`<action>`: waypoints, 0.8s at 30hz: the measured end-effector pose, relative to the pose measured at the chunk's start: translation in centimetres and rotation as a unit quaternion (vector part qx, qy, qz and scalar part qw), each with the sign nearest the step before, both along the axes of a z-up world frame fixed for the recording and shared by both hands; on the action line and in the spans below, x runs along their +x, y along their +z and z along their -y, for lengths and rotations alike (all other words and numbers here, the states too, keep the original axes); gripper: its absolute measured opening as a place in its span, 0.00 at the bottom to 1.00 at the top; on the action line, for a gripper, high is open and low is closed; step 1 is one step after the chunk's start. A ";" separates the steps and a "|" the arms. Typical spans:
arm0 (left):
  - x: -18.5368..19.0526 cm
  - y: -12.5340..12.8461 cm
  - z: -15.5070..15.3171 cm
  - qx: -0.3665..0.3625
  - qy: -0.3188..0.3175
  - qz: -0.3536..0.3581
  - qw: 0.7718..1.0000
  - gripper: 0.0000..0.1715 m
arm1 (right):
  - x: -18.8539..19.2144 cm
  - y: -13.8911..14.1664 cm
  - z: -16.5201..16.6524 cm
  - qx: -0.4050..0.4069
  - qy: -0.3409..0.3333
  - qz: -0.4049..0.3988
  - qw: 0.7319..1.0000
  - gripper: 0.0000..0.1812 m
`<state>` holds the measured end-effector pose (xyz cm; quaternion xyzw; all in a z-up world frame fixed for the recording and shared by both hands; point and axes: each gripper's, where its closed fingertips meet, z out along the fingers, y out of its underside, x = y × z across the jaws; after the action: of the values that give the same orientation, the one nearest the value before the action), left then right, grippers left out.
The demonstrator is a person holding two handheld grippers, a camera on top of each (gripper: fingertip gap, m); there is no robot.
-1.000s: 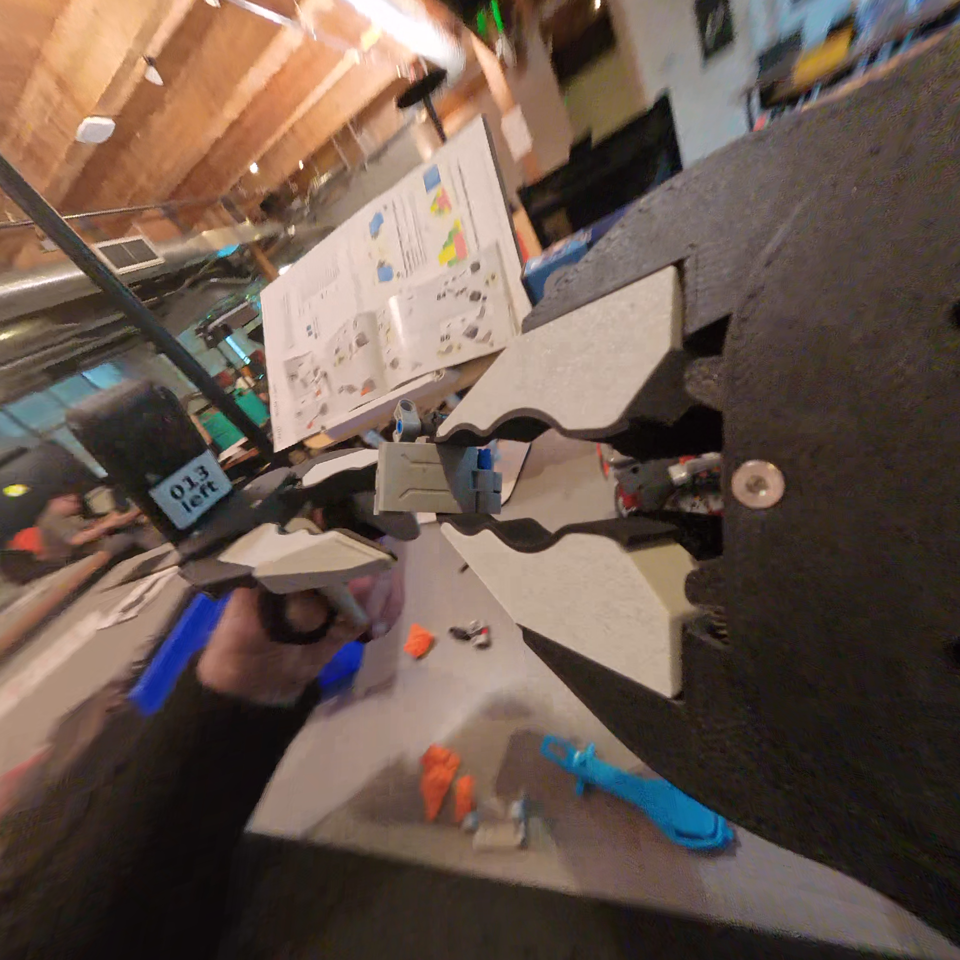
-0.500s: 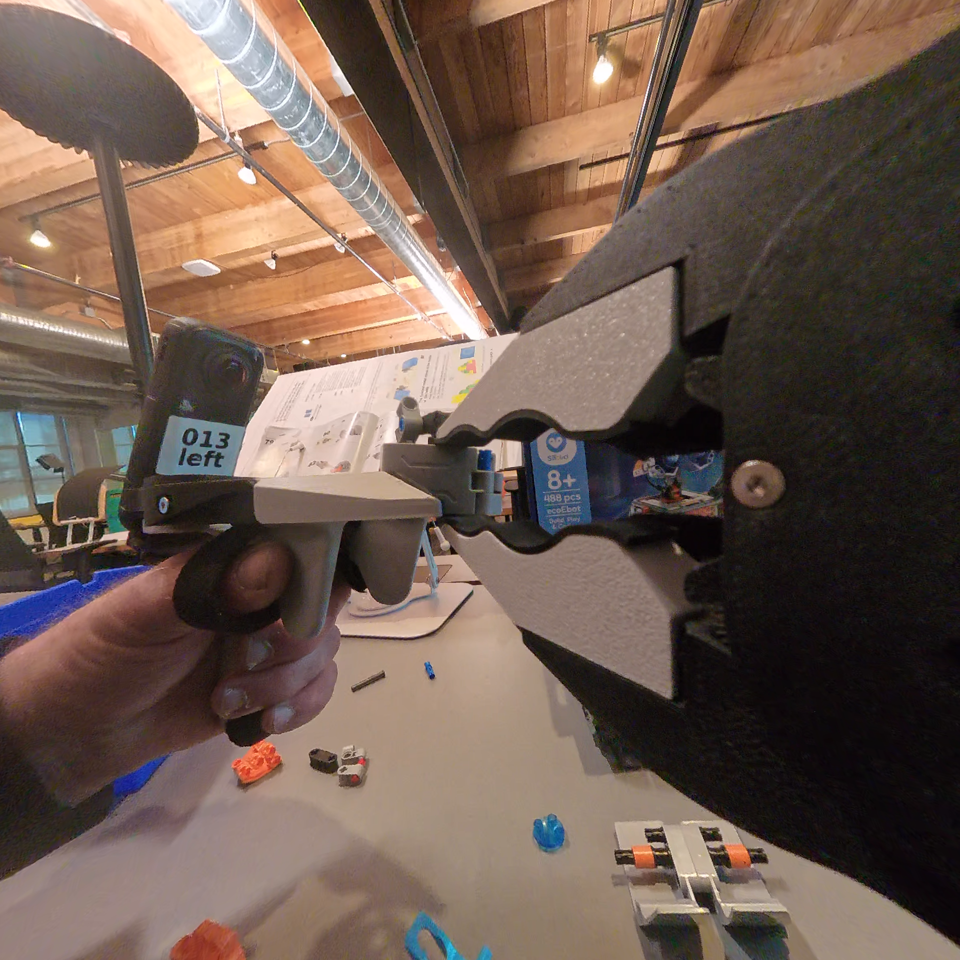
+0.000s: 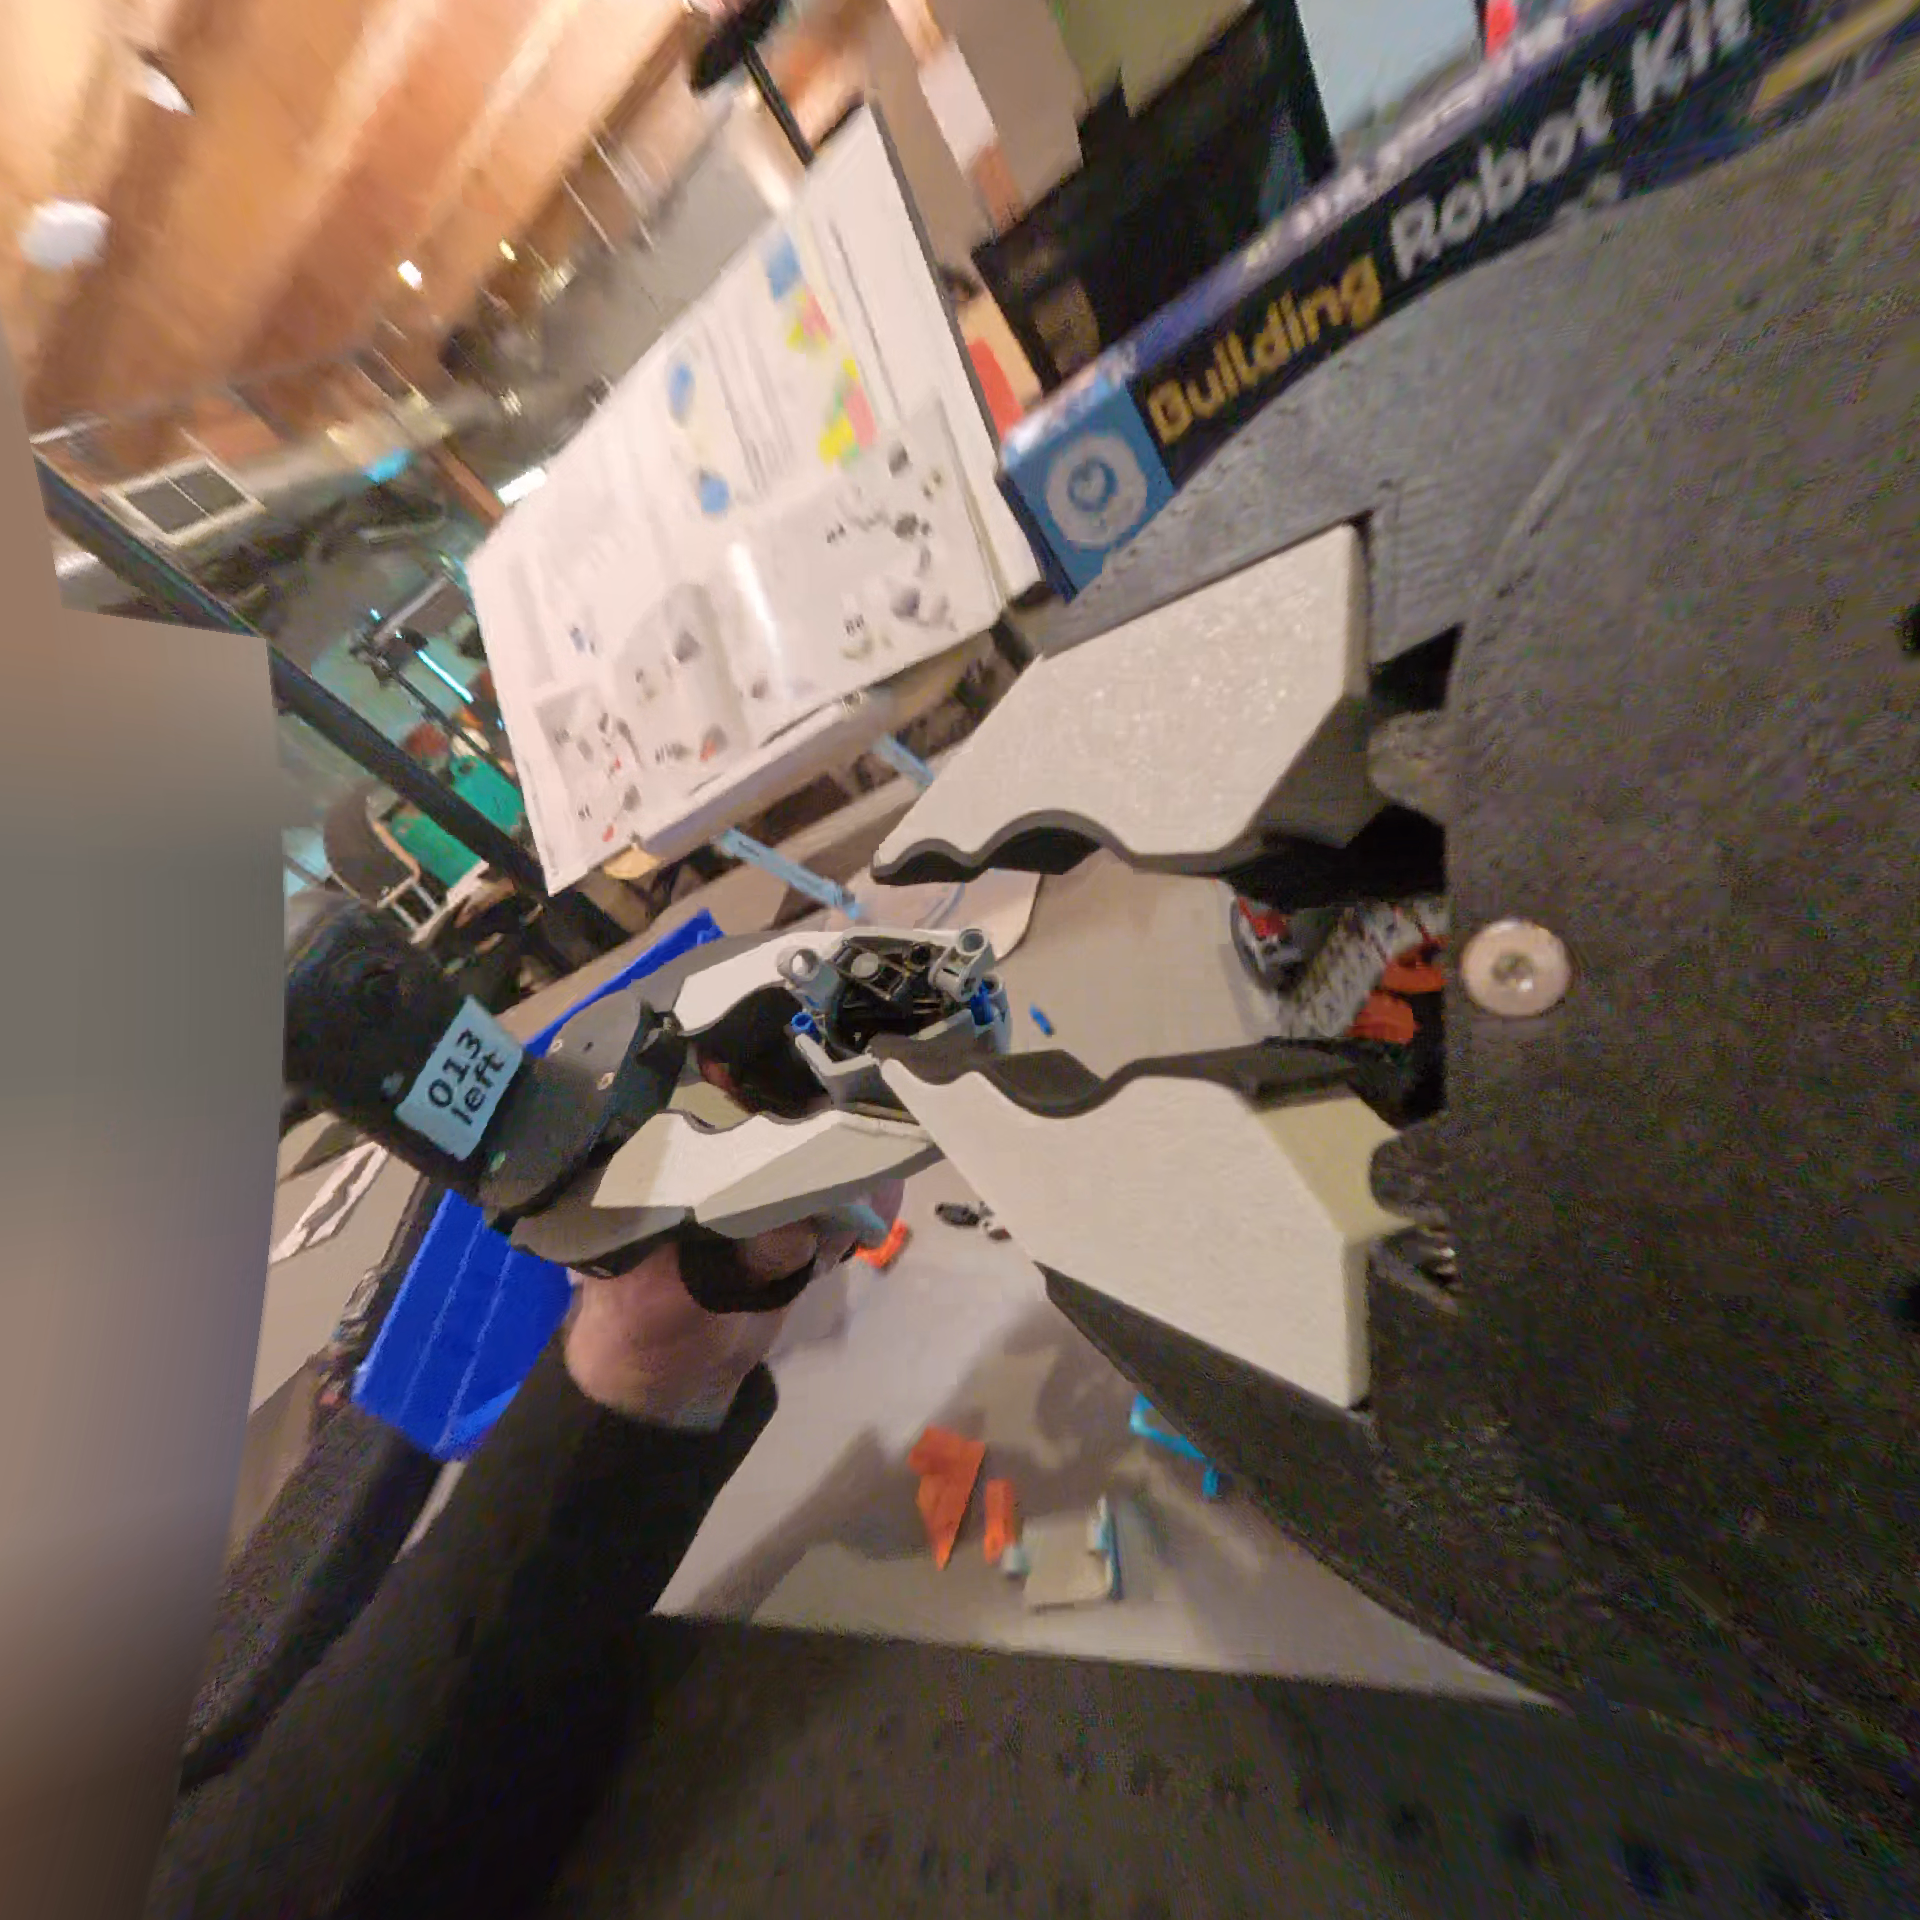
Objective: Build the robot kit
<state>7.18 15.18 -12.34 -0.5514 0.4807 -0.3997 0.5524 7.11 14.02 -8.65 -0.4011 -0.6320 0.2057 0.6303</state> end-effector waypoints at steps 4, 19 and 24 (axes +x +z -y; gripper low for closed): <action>0.2 -0.1 -0.2 0.037 0.024 -0.025 0.999 0.26 | -0.8 -1.2 -0.7 -0.105 0.032 0.019 0.994 0.13; 0.4 -0.1 0.5 0.109 0.036 -0.078 0.990 0.26 | -0.9 -1.9 0.0 -0.058 0.073 0.077 0.993 0.07; 0.7 0.9 1.6 0.140 0.026 -0.082 0.986 0.26 | -1.3 -3.5 0.4 -0.038 0.084 0.131 0.987 0.07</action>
<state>7.83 13.56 -11.40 -0.5118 0.5611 -0.2669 0.5933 5.80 13.59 -12.15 -0.3935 -0.7323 0.2272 0.5072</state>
